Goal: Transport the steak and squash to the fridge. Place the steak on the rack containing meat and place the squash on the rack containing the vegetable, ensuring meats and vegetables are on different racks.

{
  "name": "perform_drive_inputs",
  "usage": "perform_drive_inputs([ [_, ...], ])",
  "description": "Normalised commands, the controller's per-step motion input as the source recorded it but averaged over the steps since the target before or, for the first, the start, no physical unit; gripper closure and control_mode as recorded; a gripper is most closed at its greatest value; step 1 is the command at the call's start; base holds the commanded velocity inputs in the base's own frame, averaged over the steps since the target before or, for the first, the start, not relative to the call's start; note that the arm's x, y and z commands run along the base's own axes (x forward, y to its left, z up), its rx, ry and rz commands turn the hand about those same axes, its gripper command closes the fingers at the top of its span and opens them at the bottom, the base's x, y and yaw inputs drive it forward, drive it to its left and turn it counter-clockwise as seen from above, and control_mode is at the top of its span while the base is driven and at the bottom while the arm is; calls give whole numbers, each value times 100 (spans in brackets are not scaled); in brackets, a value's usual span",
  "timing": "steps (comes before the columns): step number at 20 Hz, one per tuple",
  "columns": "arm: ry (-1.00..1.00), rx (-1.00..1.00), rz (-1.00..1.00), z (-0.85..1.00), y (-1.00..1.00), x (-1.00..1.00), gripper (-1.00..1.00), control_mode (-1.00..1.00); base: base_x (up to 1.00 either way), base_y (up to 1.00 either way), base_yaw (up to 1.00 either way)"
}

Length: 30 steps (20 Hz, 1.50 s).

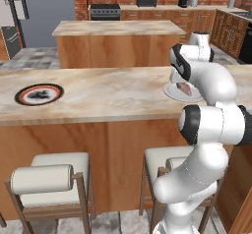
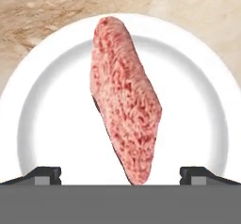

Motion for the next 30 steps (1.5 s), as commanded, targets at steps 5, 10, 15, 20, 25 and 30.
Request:
perform_drive_inputs([
  [5,1,0,0,-31,0,26,-100,-100,0,0,0],
  [10,2,0,0,-19,-2,34,-100,-100,0,0,0],
  [15,1,0,0,-11,-3,30,-100,-100,0,0,0],
  [20,6,0,0,-25,0,16,100,-100,0,0,0],
  [25,3,0,0,-28,0,1,100,-100,0,0,0],
  [30,3,0,0,-36,1,0,100,-100,0,0,0],
])
